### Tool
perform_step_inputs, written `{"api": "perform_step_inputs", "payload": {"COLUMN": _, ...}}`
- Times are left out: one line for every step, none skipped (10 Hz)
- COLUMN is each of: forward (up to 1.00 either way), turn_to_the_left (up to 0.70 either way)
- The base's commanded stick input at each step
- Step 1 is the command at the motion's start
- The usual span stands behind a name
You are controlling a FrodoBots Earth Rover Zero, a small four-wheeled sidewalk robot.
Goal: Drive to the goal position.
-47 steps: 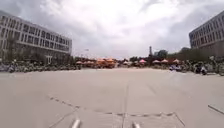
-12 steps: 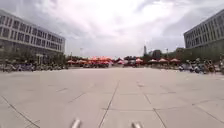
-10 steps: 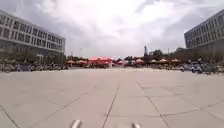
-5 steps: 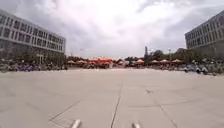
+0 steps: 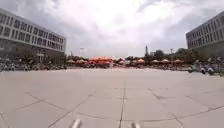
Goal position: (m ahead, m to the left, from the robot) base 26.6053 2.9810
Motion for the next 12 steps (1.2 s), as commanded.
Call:
{"api": "perform_step_inputs", "payload": {"forward": 0.85, "turn_to_the_left": -0.02}}
{"api": "perform_step_inputs", "payload": {"forward": 0.85, "turn_to_the_left": -0.02}}
{"api": "perform_step_inputs", "payload": {"forward": 0.85, "turn_to_the_left": -0.02}}
{"api": "perform_step_inputs", "payload": {"forward": 0.85, "turn_to_the_left": -0.02}}
{"api": "perform_step_inputs", "payload": {"forward": 0.85, "turn_to_the_left": -0.02}}
{"api": "perform_step_inputs", "payload": {"forward": 0.85, "turn_to_the_left": -0.02}}
{"api": "perform_step_inputs", "payload": {"forward": 0.85, "turn_to_the_left": -0.02}}
{"api": "perform_step_inputs", "payload": {"forward": 0.85, "turn_to_the_left": -0.02}}
{"api": "perform_step_inputs", "payload": {"forward": 0.85, "turn_to_the_left": -0.02}}
{"api": "perform_step_inputs", "payload": {"forward": 0.85, "turn_to_the_left": -0.02}}
{"api": "perform_step_inputs", "payload": {"forward": 0.85, "turn_to_the_left": -0.18}}
{"api": "perform_step_inputs", "payload": {"forward": 0.85, "turn_to_the_left": -0.34}}
